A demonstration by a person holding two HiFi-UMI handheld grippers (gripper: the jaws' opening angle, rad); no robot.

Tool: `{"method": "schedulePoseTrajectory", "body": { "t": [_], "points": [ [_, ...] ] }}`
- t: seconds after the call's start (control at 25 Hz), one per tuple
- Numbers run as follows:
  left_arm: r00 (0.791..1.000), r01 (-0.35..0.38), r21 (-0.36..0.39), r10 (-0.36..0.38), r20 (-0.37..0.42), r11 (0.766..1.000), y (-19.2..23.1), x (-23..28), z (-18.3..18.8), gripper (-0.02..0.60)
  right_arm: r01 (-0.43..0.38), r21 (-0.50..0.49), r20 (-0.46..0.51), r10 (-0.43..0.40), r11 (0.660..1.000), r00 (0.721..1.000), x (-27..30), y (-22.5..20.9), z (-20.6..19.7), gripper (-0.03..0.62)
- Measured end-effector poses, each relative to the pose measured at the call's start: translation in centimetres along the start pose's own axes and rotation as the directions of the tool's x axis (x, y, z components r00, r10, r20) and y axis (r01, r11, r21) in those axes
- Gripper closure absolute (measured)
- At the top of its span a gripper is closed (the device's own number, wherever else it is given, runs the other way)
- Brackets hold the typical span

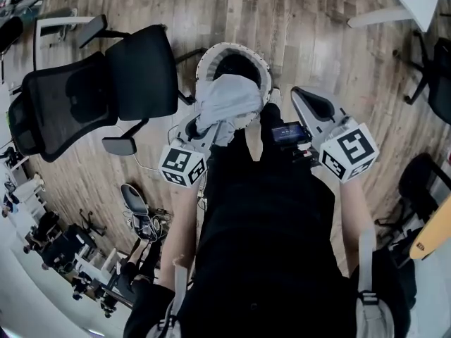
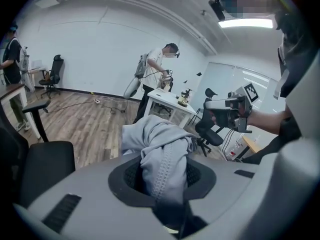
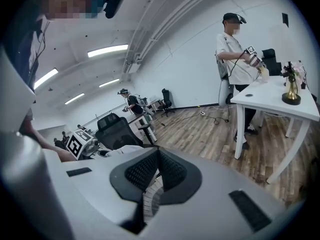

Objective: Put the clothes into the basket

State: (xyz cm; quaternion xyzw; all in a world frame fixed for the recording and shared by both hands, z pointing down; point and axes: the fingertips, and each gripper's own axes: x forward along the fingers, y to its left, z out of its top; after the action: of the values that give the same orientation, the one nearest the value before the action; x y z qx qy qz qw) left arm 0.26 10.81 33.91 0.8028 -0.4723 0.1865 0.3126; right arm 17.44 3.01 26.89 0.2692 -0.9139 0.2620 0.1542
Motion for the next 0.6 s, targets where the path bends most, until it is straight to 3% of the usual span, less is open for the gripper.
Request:
{"method": "schedulePoseTrajectory", "body": {
  "t": [0.32, 0.6],
  "points": [
    [0.999, 0.012, -0.017, -0.013, -0.052, 1.0, 2.8, 5.5, -4.6, 0.466, 0.037, 0.085, -0.056, -0.032, 0.996, 0.998, 2.4, -0.8, -5.4, 0.577],
    [0.988, 0.051, -0.006, -0.052, -0.147, 0.999, 6.7, 11.6, -11.8, 0.466, 0.096, 0.125, -0.055, -0.09, 0.987, 0.994, 4.4, -1.9, -8.9, 0.578]
  ]
}}
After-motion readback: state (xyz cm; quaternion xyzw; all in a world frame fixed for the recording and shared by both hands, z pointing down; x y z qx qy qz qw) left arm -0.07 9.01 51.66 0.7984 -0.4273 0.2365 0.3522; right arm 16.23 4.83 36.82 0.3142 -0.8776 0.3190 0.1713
